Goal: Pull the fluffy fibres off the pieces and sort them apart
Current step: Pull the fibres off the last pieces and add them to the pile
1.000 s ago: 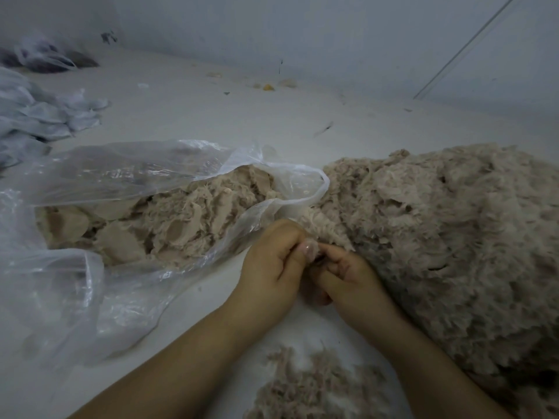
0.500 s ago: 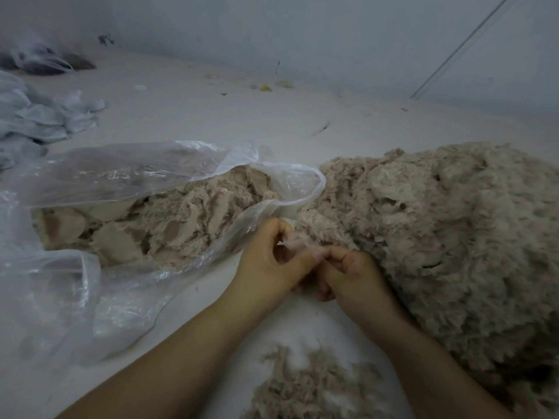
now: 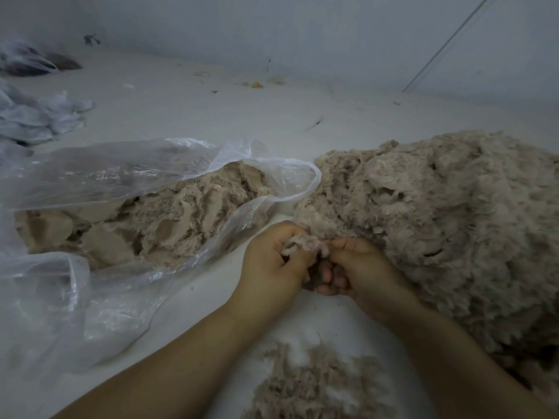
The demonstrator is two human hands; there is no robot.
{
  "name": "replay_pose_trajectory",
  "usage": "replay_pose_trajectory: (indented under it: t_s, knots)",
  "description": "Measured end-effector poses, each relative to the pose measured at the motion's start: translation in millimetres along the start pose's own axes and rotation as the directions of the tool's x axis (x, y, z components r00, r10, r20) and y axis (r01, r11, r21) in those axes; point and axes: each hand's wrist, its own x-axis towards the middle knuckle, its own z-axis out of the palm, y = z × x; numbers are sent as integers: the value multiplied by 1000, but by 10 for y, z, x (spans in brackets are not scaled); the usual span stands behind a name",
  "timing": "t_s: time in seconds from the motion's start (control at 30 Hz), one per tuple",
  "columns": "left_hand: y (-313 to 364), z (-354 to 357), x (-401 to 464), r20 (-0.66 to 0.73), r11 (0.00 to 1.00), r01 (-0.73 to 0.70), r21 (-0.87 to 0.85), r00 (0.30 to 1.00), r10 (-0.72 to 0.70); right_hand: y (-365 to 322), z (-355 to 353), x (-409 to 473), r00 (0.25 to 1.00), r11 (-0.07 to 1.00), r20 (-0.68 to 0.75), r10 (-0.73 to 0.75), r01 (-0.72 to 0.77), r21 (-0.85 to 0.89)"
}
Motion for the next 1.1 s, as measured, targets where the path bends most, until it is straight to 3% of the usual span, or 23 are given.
replay_pose_trajectory:
  t_s: [0.1,0.17,0.3,0.4,0.47,0.6,0.8,0.97,1.1]
  knots:
    - [11,-41,-10,-43,994,-27,-104,999,22,4,9,-18,1000,1000,4,-26,26,3]
    - [-3,-67,-5,-42,987,41,-154,998,-48,28,10,-25,997,997,28,-67,68,-37]
    - [-36,-96,-26,105,959,141,-247,987,-118,107,12,-40,970,972,90,-224,229,-48]
    - [-58,-64,-82,138,974,78,-214,989,-48,115,13,-53,947,954,174,-271,288,-84]
    - [-68,-72,-90,101,981,19,-192,995,1,110,36,-58,949,948,200,-246,278,-154]
    - [-75,-182,-65,-25,980,-6,-198,1000,1,96,38,-51,972,954,85,-217,230,-191]
    - [-122,-285,-4,-80,931,129,-341,983,-165,50,35,-44,983,978,-93,-159,170,121]
    - [-144,-208,-5,-34,986,72,-149,996,-78,83,34,-54,980,980,22,-199,200,-4]
    - [-105,-142,-14,-9,980,62,-191,998,-65,82,34,-58,974,969,59,-217,222,-106]
